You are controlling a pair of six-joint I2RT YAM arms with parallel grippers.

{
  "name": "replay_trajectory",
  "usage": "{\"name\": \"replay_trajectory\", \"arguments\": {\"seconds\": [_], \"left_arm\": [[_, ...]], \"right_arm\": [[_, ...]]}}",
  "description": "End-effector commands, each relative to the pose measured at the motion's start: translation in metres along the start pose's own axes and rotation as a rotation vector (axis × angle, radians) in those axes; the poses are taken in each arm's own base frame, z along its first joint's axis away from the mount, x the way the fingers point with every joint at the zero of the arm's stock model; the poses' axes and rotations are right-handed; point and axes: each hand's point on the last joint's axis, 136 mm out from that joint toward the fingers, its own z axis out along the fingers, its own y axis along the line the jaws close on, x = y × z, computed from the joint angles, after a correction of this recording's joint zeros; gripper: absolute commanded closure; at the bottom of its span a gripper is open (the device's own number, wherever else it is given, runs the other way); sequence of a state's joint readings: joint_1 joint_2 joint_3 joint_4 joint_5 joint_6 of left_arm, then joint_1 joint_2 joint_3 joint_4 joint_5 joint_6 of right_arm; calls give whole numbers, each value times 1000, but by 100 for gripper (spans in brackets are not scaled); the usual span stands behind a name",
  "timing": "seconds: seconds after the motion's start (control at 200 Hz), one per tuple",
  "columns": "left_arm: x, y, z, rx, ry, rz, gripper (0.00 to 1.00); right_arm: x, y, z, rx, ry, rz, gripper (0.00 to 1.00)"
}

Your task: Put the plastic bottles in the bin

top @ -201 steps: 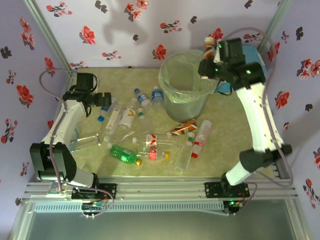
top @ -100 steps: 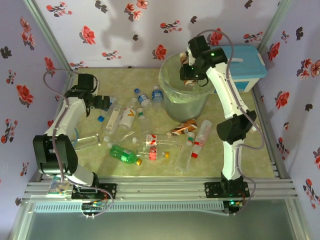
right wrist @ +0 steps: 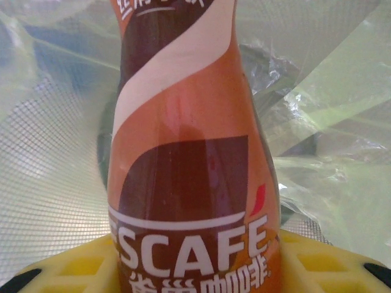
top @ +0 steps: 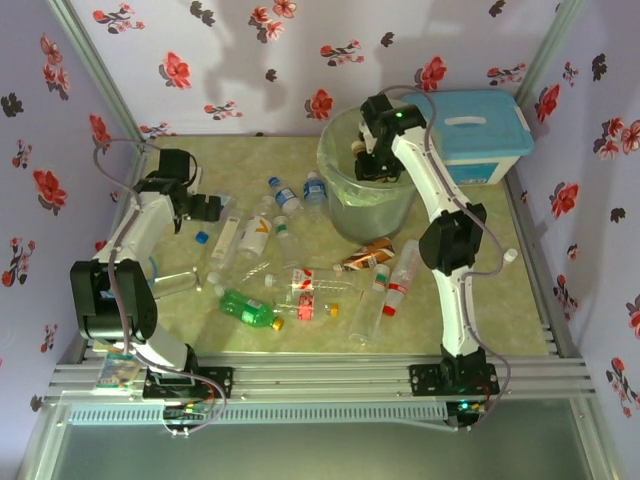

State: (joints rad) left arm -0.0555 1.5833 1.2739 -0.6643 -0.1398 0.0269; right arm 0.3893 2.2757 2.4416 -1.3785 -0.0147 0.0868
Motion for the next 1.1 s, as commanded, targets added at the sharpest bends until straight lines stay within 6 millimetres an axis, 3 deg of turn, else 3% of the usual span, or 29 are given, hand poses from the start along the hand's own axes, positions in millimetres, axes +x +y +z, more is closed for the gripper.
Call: {"name": "replay_trajectory", "arguments": {"seconds": [0.0, 0.255, 0.485, 0.635, 0.94, 1.095], "left_arm": [[10, 5, 7, -18, 44, 25, 0], [14, 11, 15, -25, 68, 19, 0], [16, 13, 20, -26, 82, 24, 0], [18, 13, 23, -25, 91, 25, 0], [27, 10, 40, -16, 140, 44, 0], [32, -9, 55, 84, 173, 26, 0]], "right_arm": [[3, -1, 7, 20, 22, -42, 53], [9, -4, 11, 31, 49, -65, 29], [2, -3, -24, 26, -33, -81, 23], [-2, -7, -63, 48, -120, -78, 23], [6, -20, -170, 45, -362, -26, 24], [20, -16, -212, -83, -480, 32, 24]]}}
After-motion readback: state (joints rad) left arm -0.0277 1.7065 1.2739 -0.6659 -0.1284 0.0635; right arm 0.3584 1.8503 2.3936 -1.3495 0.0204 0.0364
